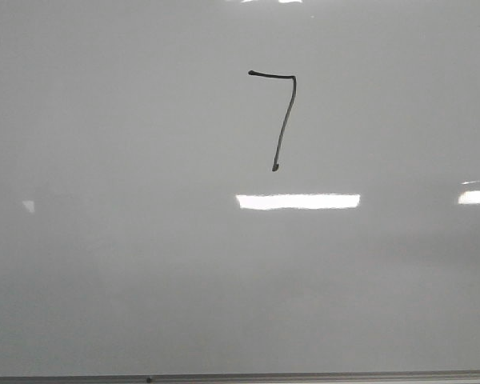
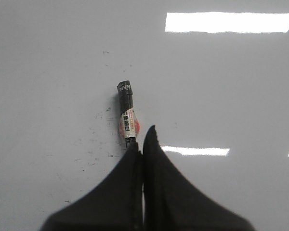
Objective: Write number 7 on whiteboard
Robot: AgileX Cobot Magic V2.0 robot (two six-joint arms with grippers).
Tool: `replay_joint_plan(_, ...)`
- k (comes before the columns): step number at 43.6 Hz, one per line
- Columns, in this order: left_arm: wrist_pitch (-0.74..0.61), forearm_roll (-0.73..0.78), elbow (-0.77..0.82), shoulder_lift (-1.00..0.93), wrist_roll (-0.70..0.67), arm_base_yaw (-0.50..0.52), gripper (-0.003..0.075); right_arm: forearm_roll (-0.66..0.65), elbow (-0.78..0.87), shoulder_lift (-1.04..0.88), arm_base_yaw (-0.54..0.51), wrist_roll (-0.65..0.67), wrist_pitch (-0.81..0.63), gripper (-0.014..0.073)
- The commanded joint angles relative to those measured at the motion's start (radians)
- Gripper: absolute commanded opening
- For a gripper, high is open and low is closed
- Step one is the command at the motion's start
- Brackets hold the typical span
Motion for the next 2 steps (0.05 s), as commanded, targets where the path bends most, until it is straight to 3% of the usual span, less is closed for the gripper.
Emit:
replay_joint_plan(1, -0.076, -0.01, 0.014, -0.015, -0.005, 0.002, -0.002, -0.012, -0.001, -0.018, 0.001, 0.002, -0.082, -0.0067)
replay_joint_plan(2, -0.076, -0.01, 0.014, -0.015, -0.005, 0.002, -0.002, -0.012, -0.001, -0.018, 0.001, 0.002, -0.082, -0.0067)
